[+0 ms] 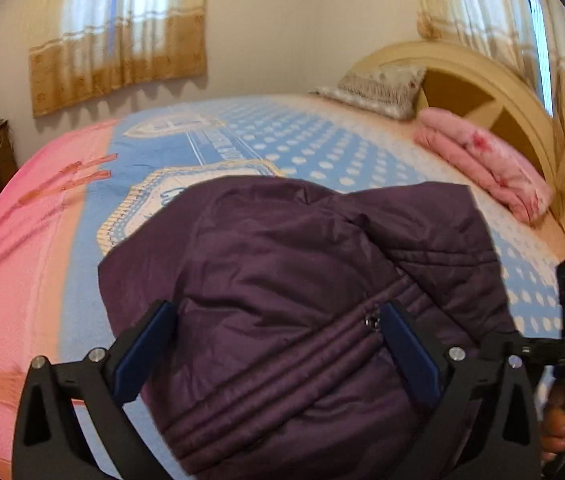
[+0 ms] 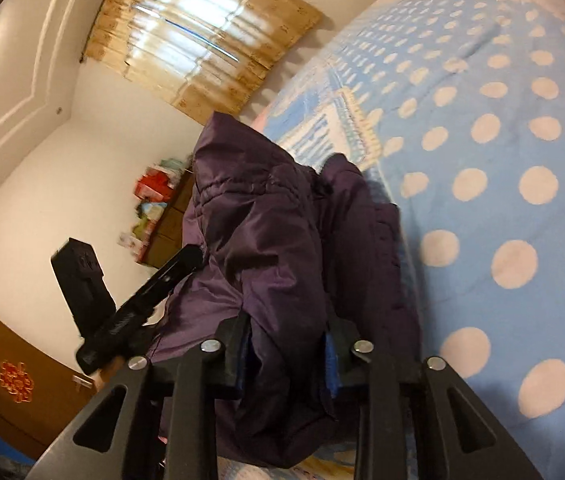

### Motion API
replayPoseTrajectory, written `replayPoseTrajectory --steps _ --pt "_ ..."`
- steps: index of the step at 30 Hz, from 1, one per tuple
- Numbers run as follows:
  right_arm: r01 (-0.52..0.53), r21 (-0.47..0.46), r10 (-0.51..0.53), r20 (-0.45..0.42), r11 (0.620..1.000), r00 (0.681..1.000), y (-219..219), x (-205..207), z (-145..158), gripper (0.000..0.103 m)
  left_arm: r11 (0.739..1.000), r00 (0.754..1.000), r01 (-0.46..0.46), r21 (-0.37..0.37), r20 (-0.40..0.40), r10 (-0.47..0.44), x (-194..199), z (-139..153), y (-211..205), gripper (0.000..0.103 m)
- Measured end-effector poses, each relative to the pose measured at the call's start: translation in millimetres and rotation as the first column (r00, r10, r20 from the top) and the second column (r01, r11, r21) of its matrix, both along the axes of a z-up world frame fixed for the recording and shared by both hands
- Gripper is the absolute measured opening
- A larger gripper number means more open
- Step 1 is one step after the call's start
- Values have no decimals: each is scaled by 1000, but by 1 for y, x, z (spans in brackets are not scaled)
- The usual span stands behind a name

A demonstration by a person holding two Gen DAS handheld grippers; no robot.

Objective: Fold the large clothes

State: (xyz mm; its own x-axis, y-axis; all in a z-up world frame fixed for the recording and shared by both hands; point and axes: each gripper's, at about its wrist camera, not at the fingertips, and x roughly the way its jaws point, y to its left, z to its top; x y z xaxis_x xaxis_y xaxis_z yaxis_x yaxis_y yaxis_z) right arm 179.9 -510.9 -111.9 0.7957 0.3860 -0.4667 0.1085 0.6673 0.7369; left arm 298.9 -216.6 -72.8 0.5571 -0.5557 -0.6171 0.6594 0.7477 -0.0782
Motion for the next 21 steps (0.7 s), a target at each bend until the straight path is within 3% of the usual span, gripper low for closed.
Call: replayPoseTrajectory --steps 3,5,6,8,10,14,16,21 --pt "49 -133 -50 -4 990 999 5 -9 31 38 1000 1000 -12 -24 4 12 2 -1 5 103" --pt "121 -234 -112 51 965 992 8 -16 63 38 1000 1000 -9 -23 -5 9 6 -1 8 103" --pt "174 -307 -144 118 936 983 14 -18 88 38 1000 1000 -6 -30 -10 5 7 -1 9 103" --pt "175 -325 -113 199 930 973 23 -10 115 40 999 1000 -4 -37 -15 4 8 -2 9 103" --pt "99 -278 -28 248 955 968 36 13 133 48 999 1000 -7 -34 -9 6 4 -1 8 103" --pt "17 -229 27 187 973 982 49 79 128 48 1000 1000 -14 -17 -4 14 -1 0 5 103" --pt "22 -256 13 135 967 991 47 105 116 48 999 999 -37 -26 -12 36 -4 6 11 103" --pt "-4 -294 10 18 956 1000 32 135 82 49 995 997 -66 -75 -49 63 -9 21 19 103"
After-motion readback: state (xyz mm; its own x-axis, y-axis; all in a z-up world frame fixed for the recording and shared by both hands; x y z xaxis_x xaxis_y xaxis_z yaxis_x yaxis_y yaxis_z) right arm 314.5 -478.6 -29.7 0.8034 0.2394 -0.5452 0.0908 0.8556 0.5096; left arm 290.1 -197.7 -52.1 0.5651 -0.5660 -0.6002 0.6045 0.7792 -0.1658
